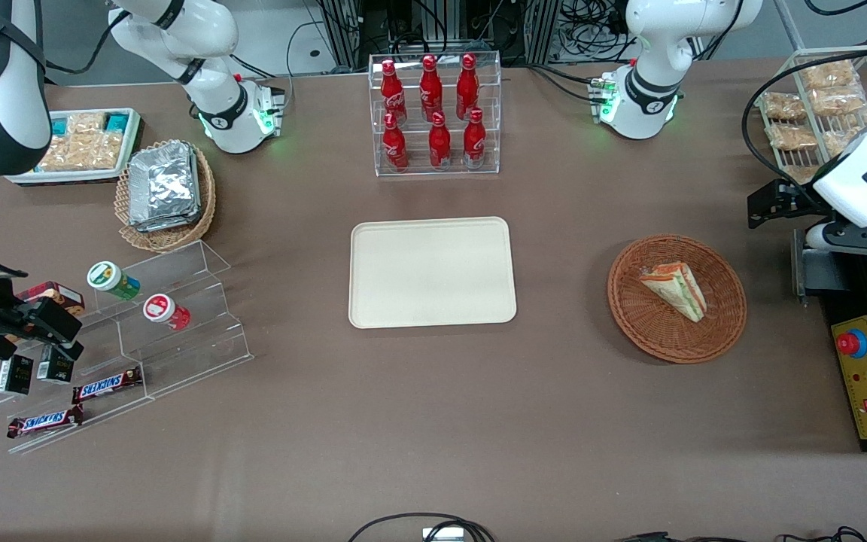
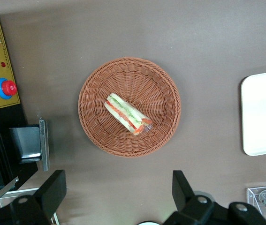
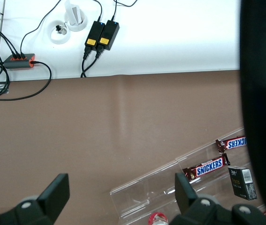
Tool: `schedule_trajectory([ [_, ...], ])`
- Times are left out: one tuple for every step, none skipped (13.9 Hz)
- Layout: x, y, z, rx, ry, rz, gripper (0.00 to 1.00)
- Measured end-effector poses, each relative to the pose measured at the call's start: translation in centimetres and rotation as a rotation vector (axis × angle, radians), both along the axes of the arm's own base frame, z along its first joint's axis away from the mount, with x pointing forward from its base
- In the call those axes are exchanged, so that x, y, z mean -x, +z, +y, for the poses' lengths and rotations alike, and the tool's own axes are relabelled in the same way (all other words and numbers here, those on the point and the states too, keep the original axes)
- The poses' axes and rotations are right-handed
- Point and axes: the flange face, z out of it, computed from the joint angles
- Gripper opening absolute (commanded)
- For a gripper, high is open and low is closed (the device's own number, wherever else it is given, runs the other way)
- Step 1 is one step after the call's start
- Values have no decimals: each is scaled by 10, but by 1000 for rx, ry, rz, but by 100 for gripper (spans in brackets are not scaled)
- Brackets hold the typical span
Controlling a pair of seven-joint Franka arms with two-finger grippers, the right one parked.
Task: Place sandwich from basket to tray
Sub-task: 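Move the left gripper from rest toward the sandwich in the wicker basket, then lower the open left gripper around the wrapped sandwich and close it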
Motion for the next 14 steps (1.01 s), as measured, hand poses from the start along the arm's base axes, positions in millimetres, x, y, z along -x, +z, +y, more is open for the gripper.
schedule_trajectory([
  [0,0,0,0,0,0,100],
  [0,-1,-1,1,-2,1,100],
  [-1,-1,-2,2,-3,3,100],
  [-2,-3,-3,2,-4,5,100],
  [-3,-7,-3,2,-5,9,100],
  [-6,-13,-2,1,-1,15,100],
  [-9,-25,-2,-3,10,25,100],
  [-13,-41,-1,-7,24,28,100],
  [-16,-62,-1,-9,42,26,100],
  [-18,-86,1,-11,74,21,100],
  [-18,-111,3,-14,112,18,100],
  [-16,-133,6,-16,147,14,100],
  [-14,-152,9,-17,176,8,100],
  [-11,-168,12,-17,207,0,100],
])
